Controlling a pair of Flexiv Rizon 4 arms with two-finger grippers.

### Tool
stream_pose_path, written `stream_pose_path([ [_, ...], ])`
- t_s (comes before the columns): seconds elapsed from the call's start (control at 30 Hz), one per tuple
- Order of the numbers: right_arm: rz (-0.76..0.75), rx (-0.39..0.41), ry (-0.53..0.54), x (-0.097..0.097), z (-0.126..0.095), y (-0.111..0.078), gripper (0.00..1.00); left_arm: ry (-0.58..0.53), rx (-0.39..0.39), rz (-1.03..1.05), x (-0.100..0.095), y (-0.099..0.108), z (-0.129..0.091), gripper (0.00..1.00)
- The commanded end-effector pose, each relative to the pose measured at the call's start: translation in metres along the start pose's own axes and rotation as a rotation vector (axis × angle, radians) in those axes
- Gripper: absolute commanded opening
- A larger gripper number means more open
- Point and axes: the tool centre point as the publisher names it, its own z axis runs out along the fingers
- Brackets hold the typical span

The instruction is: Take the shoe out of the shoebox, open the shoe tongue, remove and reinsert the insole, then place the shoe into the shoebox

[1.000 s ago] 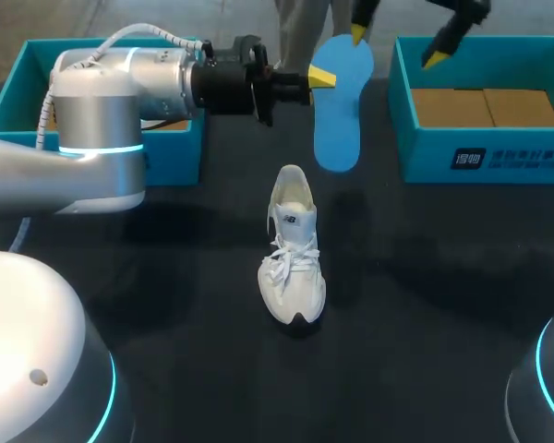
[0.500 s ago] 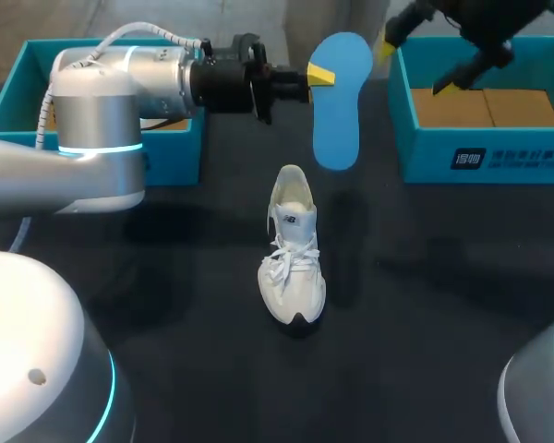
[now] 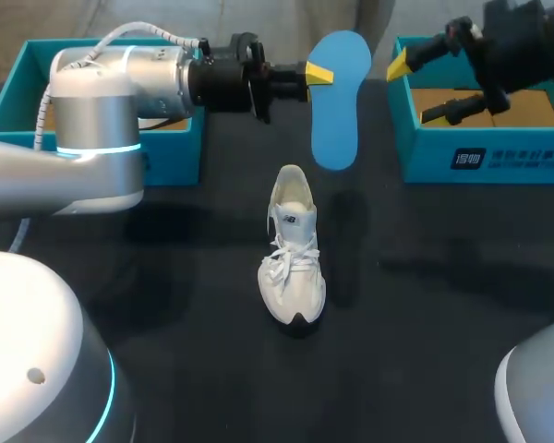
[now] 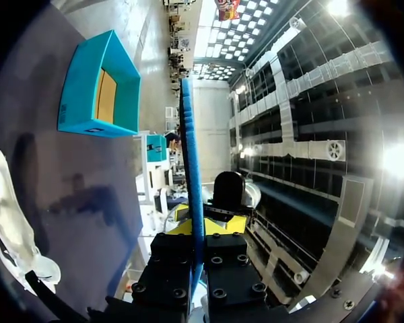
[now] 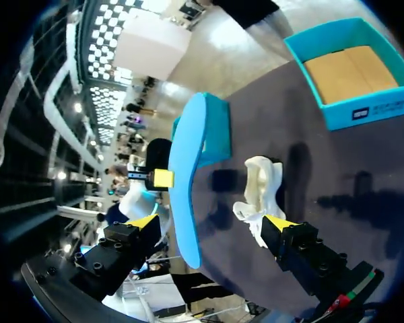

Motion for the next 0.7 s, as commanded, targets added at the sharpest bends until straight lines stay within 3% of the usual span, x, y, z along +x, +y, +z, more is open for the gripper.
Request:
stream_pose_path([
  [0.03, -0.063, -0.006, 0.524, -0.0093, 0.0023, -0.0038, 1.00, -0.004, 0.000, 0.001, 0.0010, 0.0016, -0.0010, 0.00],
  [0.7, -0.094, 0.030, 0.522, -0.0059, 0.0043, 0.0055, 1.00, -0.006, 0.001, -0.003, 0.0003, 0.0006, -0.0024, 0.00],
])
